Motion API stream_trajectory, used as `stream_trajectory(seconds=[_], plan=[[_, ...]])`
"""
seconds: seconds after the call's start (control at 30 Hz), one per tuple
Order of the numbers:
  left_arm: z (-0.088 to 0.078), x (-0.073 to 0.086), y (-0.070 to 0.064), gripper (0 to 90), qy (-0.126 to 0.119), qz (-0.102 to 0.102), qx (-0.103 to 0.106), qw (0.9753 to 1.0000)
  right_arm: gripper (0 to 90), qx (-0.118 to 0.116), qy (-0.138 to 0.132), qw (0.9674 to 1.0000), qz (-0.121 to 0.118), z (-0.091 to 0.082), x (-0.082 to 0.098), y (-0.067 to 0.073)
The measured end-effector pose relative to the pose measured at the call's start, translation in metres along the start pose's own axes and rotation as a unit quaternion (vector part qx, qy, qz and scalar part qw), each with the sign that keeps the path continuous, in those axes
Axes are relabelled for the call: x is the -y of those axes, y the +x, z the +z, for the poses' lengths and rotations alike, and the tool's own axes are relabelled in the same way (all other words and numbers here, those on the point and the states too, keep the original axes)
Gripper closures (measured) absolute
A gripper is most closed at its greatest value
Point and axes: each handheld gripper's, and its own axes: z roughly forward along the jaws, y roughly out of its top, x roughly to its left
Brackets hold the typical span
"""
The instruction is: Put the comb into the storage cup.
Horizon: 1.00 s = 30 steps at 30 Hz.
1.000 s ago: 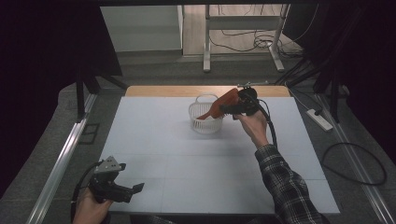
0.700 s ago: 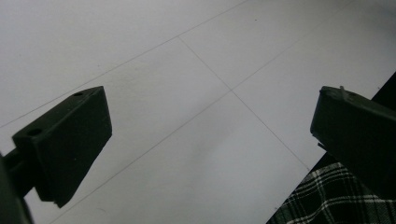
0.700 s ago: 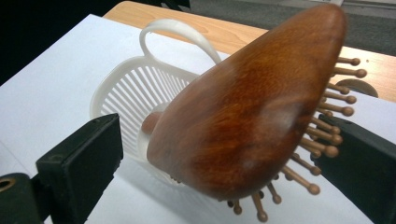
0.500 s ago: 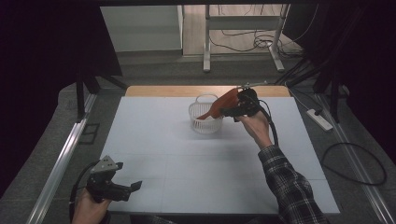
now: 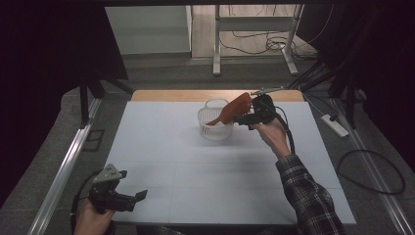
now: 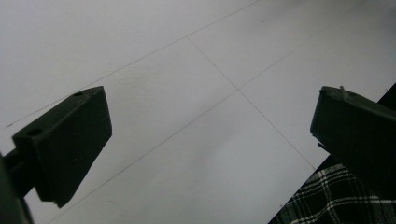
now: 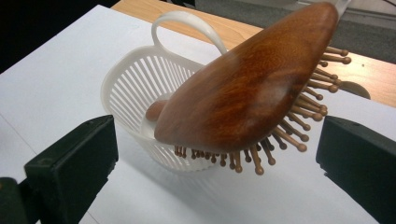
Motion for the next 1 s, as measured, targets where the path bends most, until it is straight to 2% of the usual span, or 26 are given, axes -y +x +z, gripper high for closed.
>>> stream_trajectory(seconds=[0.33,0.77,1.0], plan=[[-0.001,0.001,0.001,0.0,0.0,0.0,0.002,1.0,0.0,0.006,-0.007,0.9998,-0.015,-0.007,0.004,0.005],[0.0,0.001,0.0,0.0,0.004,0.002,0.004,1.0,0.0,0.005,0.008,0.9996,-0.028,-0.013,0.014,0.005],[0.0,0.001,0.0,0.0,0.006,0.002,0.005,1.0,0.0,0.004,0.004,0.9994,-0.034,-0.017,0.018,0.008]])
